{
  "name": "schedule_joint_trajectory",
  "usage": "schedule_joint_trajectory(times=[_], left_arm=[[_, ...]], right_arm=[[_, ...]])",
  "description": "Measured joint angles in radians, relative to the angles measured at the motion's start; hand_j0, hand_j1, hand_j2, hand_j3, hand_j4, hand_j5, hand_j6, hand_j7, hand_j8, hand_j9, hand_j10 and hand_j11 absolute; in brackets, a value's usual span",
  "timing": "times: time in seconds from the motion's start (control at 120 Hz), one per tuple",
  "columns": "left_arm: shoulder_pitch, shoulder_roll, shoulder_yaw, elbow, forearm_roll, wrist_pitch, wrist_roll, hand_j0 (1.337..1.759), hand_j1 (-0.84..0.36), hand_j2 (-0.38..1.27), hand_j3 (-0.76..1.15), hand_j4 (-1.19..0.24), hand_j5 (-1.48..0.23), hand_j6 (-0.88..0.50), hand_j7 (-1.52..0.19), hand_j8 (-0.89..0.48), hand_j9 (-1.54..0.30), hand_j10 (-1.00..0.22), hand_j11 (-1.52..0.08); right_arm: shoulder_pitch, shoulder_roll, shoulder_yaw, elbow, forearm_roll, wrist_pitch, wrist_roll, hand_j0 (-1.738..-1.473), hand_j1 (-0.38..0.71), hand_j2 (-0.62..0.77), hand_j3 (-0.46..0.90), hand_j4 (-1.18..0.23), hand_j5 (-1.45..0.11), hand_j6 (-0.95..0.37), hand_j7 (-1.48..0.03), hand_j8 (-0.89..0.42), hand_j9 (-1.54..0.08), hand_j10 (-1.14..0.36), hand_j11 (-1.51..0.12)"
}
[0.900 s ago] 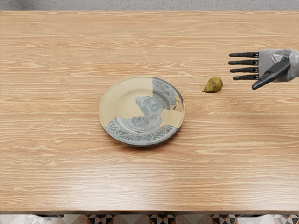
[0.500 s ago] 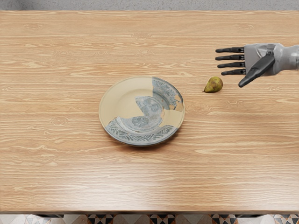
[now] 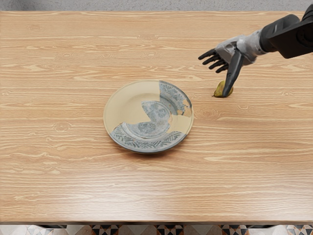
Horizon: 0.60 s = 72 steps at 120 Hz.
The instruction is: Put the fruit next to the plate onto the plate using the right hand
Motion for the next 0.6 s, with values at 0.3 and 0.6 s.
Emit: schedule_joint_trajectory(times=[0.3, 0.6], left_arm=[[-0.001, 0.0, 0.001, 0.0, 0.0, 0.0, 0.0, 1.658, 0.33, 0.0, 0.0, -0.01, -0.02, -0.01, -0.02, -0.01, -0.02, -0.01, -0.02], [-0.007, 0.0, 0.001, 0.0, 0.0, 0.0, 0.0, 1.658, 0.33, 0.0, 0.0, -0.01, -0.02, -0.01, -0.02, -0.01, -0.02, -0.01, -0.02]], right_arm=[[0.08, 0.153, -0.224, -0.047, -0.135, -0.214, 0.0, -1.658, -0.35, 0.0, 0.0, 0.0, 0.0, 0.0, 0.0, 0.0, 0.0, 0.0, 0.0], [0.082, 0.261, -0.439, -0.072, -0.165, -0.476, 0.0, -1.658, -0.35, 0.0, 0.0, 0.0, 0.0, 0.0, 0.0, 0.0, 0.0, 0.0, 0.0]])
